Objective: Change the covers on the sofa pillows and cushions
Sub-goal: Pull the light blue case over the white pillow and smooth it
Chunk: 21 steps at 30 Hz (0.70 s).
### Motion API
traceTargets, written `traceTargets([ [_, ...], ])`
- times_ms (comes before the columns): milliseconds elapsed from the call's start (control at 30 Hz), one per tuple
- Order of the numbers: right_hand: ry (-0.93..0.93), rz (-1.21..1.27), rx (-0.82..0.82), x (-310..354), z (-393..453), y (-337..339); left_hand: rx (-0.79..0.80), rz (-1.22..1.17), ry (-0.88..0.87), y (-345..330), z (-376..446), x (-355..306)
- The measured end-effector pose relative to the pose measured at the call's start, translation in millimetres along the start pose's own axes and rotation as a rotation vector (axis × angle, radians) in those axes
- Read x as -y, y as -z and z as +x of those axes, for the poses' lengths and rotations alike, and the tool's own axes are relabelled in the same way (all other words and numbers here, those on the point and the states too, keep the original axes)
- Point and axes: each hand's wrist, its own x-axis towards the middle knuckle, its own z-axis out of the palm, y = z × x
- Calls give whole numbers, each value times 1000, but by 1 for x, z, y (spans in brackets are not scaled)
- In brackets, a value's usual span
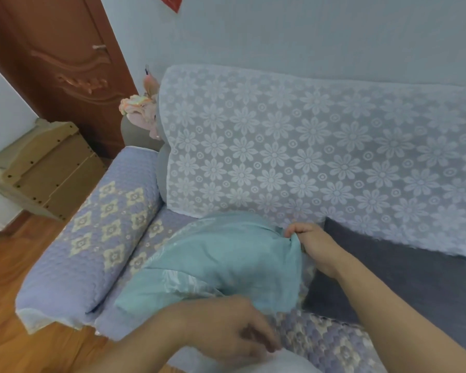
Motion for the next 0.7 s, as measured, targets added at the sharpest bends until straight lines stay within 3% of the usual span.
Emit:
traceTargets([
  [33,4,-97,25,-4,-3,3,-135,-75,35,5,1,6],
  [100,6,-227,75,-8,-10,5,-621,-133,79,27,4,27],
  [133,1,-247,93,-10,-13,5,-799,-32,101,42,8,41],
  [167,-9,-252,106,-11,-16,4,-860,72,144,59,13,53],
  [200,-22,-263,124,-12,-18,2,-781,127,228,73,18,64],
  [267,-73,-316,206,-10,-25,4,-458,69,422,85,30,82],
  [367,-211,-334,415,-4,-31,16,-212,57,472,65,41,96],
  [533,-192,-287,463,3,-43,15,-272,53,439,36,47,113],
  [700,19,-865,504,-4,-49,-18,-355,25,477,25,46,125],
])
